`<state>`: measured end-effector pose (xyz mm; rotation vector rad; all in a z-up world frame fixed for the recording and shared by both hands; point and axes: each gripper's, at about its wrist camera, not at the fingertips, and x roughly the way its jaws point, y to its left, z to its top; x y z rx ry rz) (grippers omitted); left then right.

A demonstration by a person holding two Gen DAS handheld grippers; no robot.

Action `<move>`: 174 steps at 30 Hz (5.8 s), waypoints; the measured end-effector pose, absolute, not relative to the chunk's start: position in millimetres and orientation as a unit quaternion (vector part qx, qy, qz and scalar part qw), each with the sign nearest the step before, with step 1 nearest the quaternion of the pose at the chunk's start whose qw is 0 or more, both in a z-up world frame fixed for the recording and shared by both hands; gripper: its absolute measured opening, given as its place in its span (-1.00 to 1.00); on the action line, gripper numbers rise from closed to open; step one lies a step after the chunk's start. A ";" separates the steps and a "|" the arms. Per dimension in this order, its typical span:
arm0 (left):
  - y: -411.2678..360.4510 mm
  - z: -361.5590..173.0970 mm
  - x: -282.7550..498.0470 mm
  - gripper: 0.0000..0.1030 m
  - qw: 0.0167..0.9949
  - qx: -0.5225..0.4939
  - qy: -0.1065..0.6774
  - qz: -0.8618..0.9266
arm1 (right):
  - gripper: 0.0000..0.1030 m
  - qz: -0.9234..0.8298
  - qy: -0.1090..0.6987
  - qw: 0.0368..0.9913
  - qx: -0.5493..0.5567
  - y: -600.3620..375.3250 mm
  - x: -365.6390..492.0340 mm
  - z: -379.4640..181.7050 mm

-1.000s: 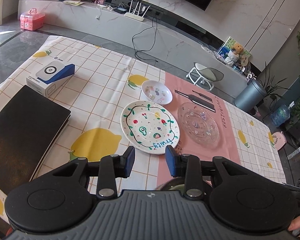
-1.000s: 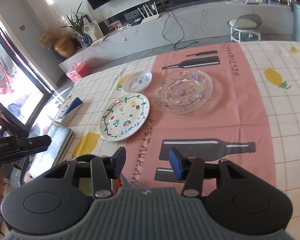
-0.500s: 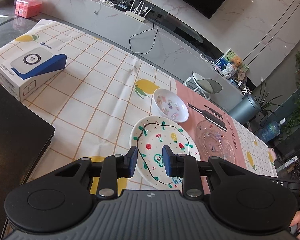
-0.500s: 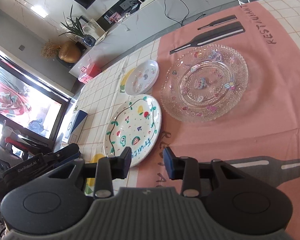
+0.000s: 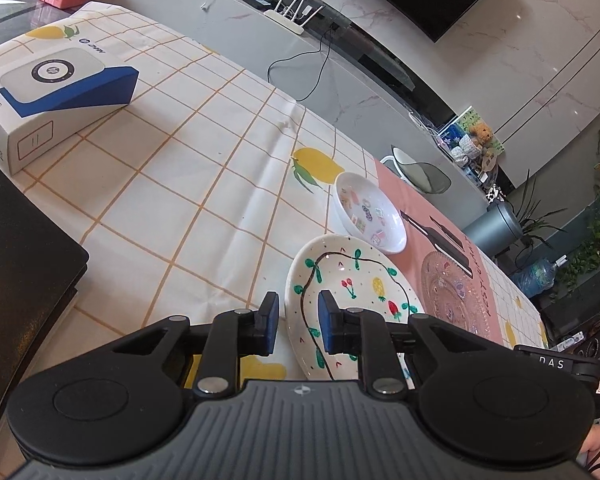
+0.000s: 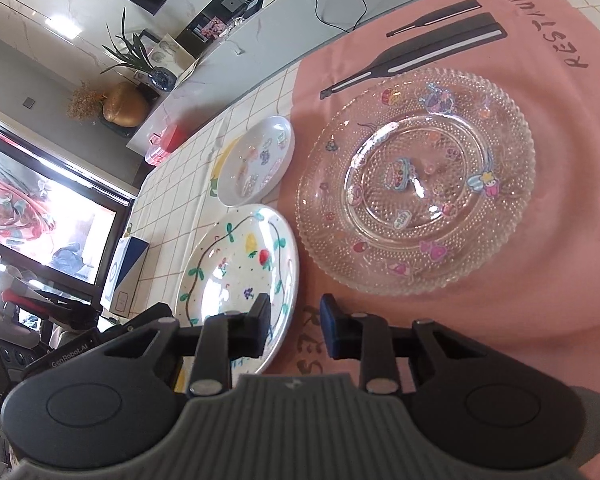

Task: Organize plates and bowls
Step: 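Move both grippers to the rim of the painted 'Fruity' plate and close, then lift the painted plate with both grippers and carry it beside the bowl stack, then lower the painted plate onto the table and open both grippers, then move both grippers to the clear glass plate rim and close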

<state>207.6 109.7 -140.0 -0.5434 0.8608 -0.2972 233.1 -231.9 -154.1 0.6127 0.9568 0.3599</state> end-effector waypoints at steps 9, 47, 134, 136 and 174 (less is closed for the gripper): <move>106.6 -147.3 210.9 -0.72 0.861 -0.270 0.408 -0.138 | -0.73 0.179 0.449 0.816 0.317 -232.4 242.3 -164.0; 26.5 -25.6 115.1 -0.85 0.890 -0.260 0.335 -0.166 | -0.86 0.185 0.376 0.815 0.400 -309.8 124.7 -105.7; -125.5 -67.6 23.7 -0.39 0.894 -0.123 0.393 -0.179 | -0.28 0.018 0.358 0.909 0.213 -402.7 -0.1 -96.8; -122.9 -58.2 29.7 -0.39 0.890 -0.125 0.399 -0.180 | -0.28 0.022 0.354 0.911 0.211 -397.1 4.0 -89.5; -30.1 -57.7 265.6 -0.06 0.821 -0.120 0.511 -0.224 | -0.23 0.064 0.436 0.860 0.257 -324.2 202.8 -98.9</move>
